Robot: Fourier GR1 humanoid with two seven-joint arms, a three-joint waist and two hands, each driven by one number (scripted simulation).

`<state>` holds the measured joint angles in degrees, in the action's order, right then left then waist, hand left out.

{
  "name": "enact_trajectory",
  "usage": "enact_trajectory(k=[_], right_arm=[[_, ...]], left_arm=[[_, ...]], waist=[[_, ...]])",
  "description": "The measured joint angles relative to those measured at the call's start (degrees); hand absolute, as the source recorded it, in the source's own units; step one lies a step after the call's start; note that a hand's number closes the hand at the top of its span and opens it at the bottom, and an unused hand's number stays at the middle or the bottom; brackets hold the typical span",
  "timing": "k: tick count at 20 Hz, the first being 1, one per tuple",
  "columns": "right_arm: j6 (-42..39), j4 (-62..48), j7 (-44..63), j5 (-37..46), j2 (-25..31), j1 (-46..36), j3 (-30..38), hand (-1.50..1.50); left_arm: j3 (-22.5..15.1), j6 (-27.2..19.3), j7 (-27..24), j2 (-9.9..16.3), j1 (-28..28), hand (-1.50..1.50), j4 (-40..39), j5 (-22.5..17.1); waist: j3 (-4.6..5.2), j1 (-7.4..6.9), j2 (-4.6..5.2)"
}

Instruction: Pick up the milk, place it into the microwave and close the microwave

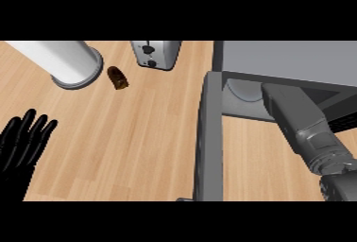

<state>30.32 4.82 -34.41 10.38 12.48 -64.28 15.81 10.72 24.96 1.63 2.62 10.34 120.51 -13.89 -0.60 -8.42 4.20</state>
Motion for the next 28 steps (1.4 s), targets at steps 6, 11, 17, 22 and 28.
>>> enact_trajectory(k=[6,11,17,22,28], right_arm=[[-4.3,0.4,-1.9,-0.8,0.5,1.4,0.8,-1.5],[-7.3,0.8,-4.3,-1.7,0.6,3.3,1.8,-1.5],[-9.4,1.1,-7.1,-2.9,-0.4,5.8,3.0,-1.5],[-13.7,1.5,-9.9,-3.8,-1.8,8.3,3.7,-1.5],[-18.5,2.5,-13.9,-5.3,-4.3,12.0,4.7,-1.5]], left_arm=[[-2.2,-0.5,-0.1,-1.4,0.5,-1.5,0.6,2.0],[-3.1,-1.0,-0.5,-2.1,0.7,-1.5,0.4,3.2],[-5.3,-1.3,-2.5,-2.5,1.1,-1.5,-1.6,5.2],[-6.3,-0.8,-1.7,-2.0,0.5,-1.5,-3.2,4.9],[-8.3,1.1,-1.7,-1.4,-1.2,-1.5,-6.5,5.3]], waist=[[0.16,0.93,-0.67],[0.27,1.86,-1.2],[0.35,3.01,-1.7],[0.39,4.31,-2.35],[0.46,5.78,-3.0]])
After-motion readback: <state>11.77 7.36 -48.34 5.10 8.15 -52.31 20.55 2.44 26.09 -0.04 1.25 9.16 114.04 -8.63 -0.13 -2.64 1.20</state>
